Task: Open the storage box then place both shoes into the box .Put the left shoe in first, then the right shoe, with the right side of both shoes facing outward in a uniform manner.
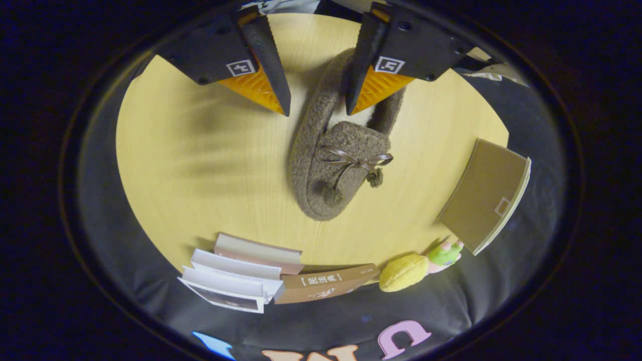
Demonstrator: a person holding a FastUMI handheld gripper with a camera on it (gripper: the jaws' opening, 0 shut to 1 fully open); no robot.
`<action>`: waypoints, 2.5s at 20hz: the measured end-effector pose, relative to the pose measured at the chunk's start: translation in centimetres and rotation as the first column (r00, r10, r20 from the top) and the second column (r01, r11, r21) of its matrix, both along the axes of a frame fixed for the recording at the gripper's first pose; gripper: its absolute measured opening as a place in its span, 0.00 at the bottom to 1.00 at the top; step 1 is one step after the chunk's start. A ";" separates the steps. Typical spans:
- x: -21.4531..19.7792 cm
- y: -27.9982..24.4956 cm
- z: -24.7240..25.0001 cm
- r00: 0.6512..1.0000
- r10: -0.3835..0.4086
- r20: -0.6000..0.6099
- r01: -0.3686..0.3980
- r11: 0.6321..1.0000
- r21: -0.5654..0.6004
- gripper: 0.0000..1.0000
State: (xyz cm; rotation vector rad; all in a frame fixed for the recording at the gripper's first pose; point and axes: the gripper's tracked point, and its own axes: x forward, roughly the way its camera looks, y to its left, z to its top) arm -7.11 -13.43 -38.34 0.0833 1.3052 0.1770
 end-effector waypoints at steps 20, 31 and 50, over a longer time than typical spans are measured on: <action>0.7 5.5 3.8 0.933 -0.332 -0.138 0.355 0.912 0.205 0.04; 5.0 17.9 11.7 0.958 -0.279 -0.060 0.283 0.901 0.329 0.04; 9.1 40.3 14.7 0.992 -0.129 -0.009 0.122 0.913 0.389 0.03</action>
